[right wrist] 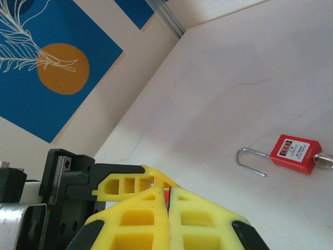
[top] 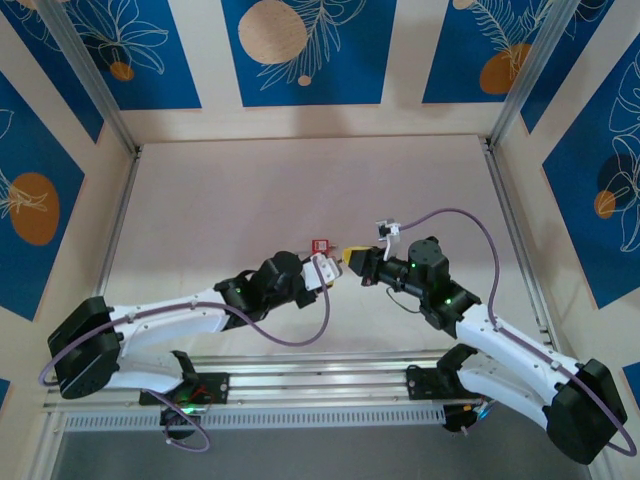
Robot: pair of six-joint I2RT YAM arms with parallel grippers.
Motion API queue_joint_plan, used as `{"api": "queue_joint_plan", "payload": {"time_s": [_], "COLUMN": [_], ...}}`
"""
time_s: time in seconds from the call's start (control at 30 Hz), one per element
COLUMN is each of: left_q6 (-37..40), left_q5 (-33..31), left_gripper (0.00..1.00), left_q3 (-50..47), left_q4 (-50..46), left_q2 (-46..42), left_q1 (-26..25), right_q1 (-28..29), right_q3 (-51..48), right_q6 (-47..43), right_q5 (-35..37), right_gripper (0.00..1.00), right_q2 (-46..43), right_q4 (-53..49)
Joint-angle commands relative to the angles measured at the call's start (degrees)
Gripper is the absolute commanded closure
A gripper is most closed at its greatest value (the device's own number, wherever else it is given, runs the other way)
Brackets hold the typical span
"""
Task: Unlock with the key
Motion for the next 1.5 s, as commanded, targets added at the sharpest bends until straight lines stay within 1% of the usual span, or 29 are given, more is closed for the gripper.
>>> {"api": "queue_joint_plan", "payload": {"time_s": [0.0,0.23,0.4,0.57,0.67,0.77,0.8,0.87,0.93,1.03,1.13,1.27,1.37,1.47], "left_q6": [-1.8,-1.3,-1.3,-1.0,-0.1,0.9,1.6,3.5,5.4,7.0,8.6,12.6,17.5,25.6], "left_q5": [6.2,6.5,5.8,5.3,4.6,3.3,2.3,0.0,-1.5,-3.5,-6.3,-10.9,-16.2,-23.1], "left_gripper": [0.87,0.88,0.88,0.88,0.89,0.89,0.89,0.90,0.90,0.90,0.90,0.89,0.89,0.88], "left_q3": [4.6,4.5,4.4,4.3,4.3,4.5,4.6,4.0,4.0,5.3,6.0,7.3,9.1,9.1], "left_q4": [7.7,7.9,8.7,8.8,8.3,7.1,6.5,6.5,5.1,2.7,2.5,1.1,-0.4,0.7], "left_q2": [-2.9,-3.7,-4.2,-4.2,-3.9,-3.2,-2.5,-1.1,0.9,3.9,5.6,6.7,7.6,9.0], "left_q1": [-0.8,-0.8,-0.8,-0.8,-0.8,-0.8,-0.8,-0.6,-0.5,-0.5,-0.4,-0.7,-1.5,-3.4], "right_q1": [0.7,0.7,2.4,2.6,2.2,1.1,0.4,-0.9,-2.3,-5.2,-9.0,-13.5,-16.0,-17.1], "right_q3": [-1.6,1.7,1.9,2.4,2.9,3.5,3.7,3.9,5.0,6.2,6.9,6.8,5.9,4.6], "right_q6": [-1.1,-0.3,-0.3,-0.2,-0.3,-0.4,-0.5,-0.9,-1.8,-2.6,-3.0,-3.0,-2.6,-1.2], "right_q5": [-3.4,-7.2,-8.1,-8.4,-8.3,-8.0,-8.0,-7.5,-6.0,-4.5,-5.1,-5.8,-6.4,-6.0], "right_gripper": [1.00,1.00,1.00,1.00,0.95,0.87,0.82,0.71,0.62,0.53,0.51,0.50,0.51,0.52], "right_q2": [2.8,9.4,12.9,13.7,12.9,10.6,9.1,5.1,0.0,-6.7,-12.4,-17.3,-18.4,-18.1], "right_q4": [0.1,0.1,2.5,2.5,1.0,-1.7,-2.7,-5.1,-9.4,-15.2,-20.0,-25.0,-26.9,-26.8]}}
